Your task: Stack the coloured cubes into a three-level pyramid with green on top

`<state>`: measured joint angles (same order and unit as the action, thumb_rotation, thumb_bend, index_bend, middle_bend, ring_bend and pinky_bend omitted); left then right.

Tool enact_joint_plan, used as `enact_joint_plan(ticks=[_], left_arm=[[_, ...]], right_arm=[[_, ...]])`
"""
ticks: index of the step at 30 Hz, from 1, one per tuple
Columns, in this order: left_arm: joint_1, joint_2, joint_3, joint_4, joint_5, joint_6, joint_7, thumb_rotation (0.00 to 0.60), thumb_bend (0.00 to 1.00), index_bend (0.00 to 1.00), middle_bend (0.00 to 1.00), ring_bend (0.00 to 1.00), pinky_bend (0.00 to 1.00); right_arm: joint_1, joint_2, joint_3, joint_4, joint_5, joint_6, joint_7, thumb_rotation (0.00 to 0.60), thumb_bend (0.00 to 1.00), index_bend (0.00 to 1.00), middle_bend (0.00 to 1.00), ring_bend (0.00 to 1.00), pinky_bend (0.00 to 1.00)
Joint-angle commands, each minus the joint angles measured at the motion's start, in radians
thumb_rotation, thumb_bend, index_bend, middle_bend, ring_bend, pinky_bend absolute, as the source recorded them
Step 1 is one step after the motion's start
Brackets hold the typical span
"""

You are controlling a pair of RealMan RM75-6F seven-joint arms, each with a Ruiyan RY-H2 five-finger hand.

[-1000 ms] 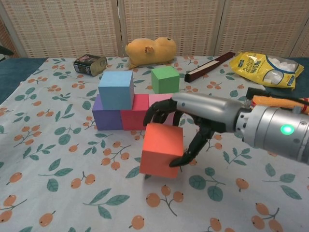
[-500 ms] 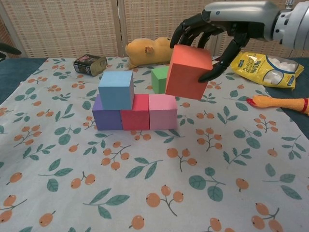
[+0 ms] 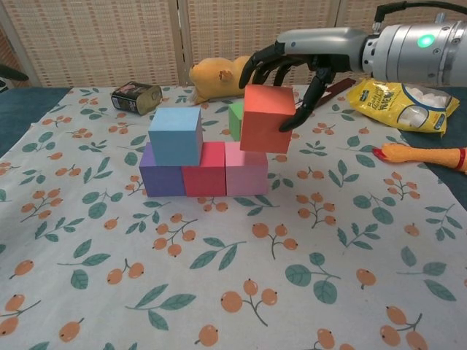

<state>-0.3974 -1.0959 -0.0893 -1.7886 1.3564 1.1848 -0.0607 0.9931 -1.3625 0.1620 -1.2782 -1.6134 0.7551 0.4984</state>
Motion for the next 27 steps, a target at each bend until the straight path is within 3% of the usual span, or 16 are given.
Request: enact_joint_plan(ticks=[1, 21, 27], left_arm=[[0.001, -0.002, 0.0, 0.003, 0.0, -0.002, -0.003, 0.6, 0.3, 0.09, 0.0, 0.0, 0.06], [0.011, -0.014, -0.004, 0.03, 0.012, 0.005, -0.044, 0.6, 0.3, 0.09, 0.0, 0.0, 0.06], [0.016, -0.016, -0.003, 0.035, 0.012, 0.007, -0.05, 0.6, 0.3, 0.09, 0.0, 0.0, 0.06]], right_arm=[[0.023, -0.03, -0.02, 0.04, -0.013, -0.006, 0.025, 0.6, 0.07, 0.23, 0.38, 0.17, 0.25], [0.104, -0.14, -0.035, 0.175, 0.015, -0.033, 0.017, 0.6, 0.07, 0.09, 0.38, 0.11, 0.19], [0.112, -0.134, -0.041, 0.169, 0.042, -0.057, -0.003, 0.6, 0.04, 0.0, 0.28, 0.06, 0.14]])
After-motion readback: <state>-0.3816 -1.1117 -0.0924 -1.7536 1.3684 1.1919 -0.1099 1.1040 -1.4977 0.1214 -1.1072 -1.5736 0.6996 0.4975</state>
